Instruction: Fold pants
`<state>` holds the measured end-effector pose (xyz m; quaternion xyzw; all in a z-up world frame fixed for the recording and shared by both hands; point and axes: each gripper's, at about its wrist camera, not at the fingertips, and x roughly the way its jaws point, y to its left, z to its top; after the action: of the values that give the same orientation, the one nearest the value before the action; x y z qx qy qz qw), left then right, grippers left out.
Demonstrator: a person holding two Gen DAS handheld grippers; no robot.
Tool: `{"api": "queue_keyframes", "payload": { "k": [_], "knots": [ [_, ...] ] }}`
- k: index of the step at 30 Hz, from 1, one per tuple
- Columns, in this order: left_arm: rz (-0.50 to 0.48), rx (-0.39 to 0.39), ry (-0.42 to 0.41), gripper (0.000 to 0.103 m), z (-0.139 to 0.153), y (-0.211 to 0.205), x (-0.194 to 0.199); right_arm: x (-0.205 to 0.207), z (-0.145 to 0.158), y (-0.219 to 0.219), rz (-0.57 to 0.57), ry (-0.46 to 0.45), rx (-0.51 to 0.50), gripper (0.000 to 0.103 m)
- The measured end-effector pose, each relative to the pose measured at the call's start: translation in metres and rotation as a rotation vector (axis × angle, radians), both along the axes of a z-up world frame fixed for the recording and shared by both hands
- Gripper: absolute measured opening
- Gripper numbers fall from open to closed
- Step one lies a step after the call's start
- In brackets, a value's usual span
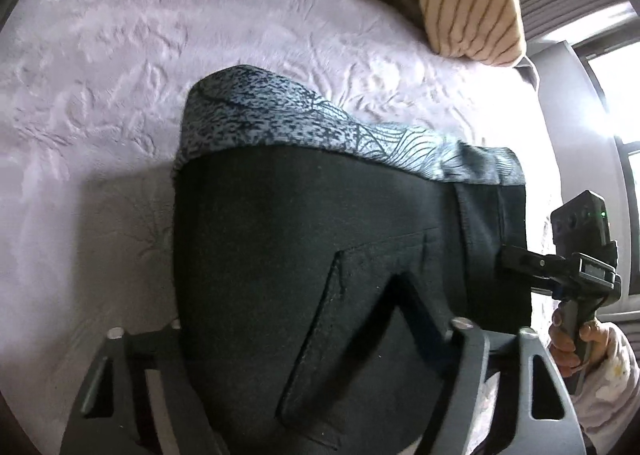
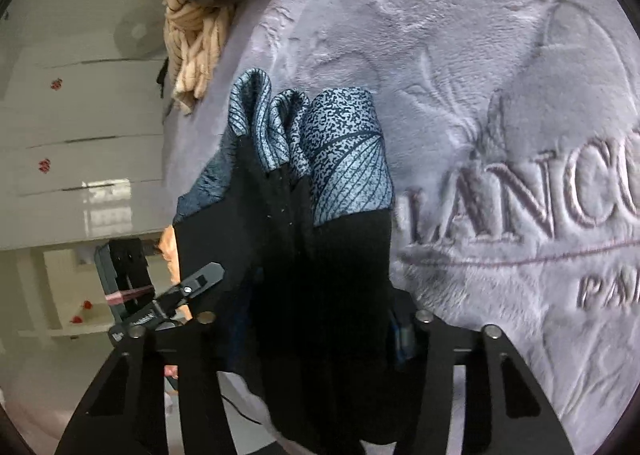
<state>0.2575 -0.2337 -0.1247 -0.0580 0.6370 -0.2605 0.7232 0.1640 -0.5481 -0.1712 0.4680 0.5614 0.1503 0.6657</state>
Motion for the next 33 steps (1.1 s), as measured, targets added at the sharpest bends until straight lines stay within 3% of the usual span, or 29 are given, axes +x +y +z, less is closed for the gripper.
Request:
{"api": "queue_keyframes", "payload": {
  "k": [4,12,18,27,33],
  "knots": [
    [0.0,-0.016,-0.028,0.063,0.024,0.003,-0.009,-0.009,0.012,-0.001,-0.016,-0.01,0.061,0.049],
    [0.016,0.019,-0.082,0.063,0.08,0.039,-0.053,-0.038,0.055,0.025,0.029,-0.053,0.123,0.048],
    [-0.004,0.042,-0.09,0.063,0.096,0.078,-0.085,-0.074,0.077,0.069,0.022,-0.062,0.137,0.048],
    [-0.037,0.086,-0.029,0.063,0.057,0.131,-0.105,-0.12,0.053,0.137,-0.035,0.007,0.107,0.048],
    [-0.009,0.175,0.005,0.075,0.018,0.149,-0.109,-0.121,0.031,0.158,-0.016,0.107,-0.068,0.053]
  ]
}}
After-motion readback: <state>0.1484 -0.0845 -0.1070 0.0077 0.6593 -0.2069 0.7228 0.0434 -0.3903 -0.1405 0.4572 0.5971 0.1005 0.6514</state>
